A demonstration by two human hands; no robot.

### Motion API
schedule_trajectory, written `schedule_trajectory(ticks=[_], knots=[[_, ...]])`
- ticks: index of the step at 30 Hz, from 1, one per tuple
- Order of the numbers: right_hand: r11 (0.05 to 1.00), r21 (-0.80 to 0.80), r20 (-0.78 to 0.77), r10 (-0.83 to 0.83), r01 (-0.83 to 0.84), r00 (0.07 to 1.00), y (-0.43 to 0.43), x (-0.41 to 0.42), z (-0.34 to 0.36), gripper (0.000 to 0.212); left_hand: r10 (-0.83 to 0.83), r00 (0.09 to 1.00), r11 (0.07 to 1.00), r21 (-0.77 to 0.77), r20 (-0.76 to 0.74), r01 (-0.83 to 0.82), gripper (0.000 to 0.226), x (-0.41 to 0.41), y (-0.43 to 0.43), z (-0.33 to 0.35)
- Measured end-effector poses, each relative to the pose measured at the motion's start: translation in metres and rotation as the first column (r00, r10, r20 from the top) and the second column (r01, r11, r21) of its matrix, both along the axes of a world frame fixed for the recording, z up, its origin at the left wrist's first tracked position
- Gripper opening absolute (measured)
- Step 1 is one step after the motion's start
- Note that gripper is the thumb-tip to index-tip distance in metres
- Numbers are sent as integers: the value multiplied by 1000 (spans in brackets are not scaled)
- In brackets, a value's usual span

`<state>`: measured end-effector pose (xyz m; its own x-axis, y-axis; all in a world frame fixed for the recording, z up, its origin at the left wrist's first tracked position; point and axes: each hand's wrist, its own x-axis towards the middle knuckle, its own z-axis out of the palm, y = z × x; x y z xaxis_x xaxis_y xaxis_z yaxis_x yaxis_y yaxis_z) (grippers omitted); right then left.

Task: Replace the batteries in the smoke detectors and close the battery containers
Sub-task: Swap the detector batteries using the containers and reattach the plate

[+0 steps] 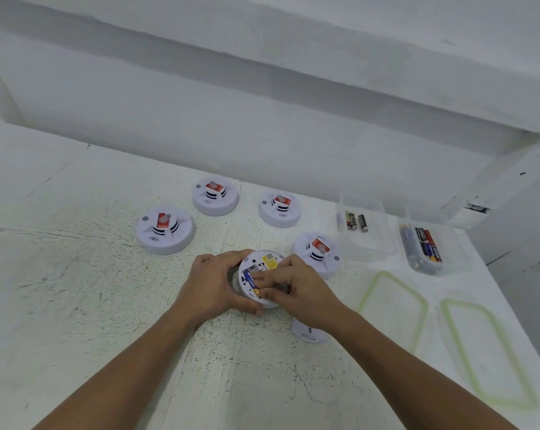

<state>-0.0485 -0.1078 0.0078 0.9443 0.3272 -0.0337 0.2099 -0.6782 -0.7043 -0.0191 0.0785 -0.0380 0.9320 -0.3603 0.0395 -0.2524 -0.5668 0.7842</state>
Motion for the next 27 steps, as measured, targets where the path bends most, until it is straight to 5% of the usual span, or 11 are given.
schedule_trajectory(ticks=[17,21,27], knots=[[996,-41,-21,76,-77,997,-3,-5,0,28,-22,1000,999,28,-5,22,74,-11,-14,18],[989,41,0,145,-145,989,-9,-12,12,23,26,1000,998,-59,-2,-26,70,-23,-24,21],[977,211,11,16,-18,1000,-47,-25,26,21,25,998,983,-182,52,-15,67,-38,-59,51]])
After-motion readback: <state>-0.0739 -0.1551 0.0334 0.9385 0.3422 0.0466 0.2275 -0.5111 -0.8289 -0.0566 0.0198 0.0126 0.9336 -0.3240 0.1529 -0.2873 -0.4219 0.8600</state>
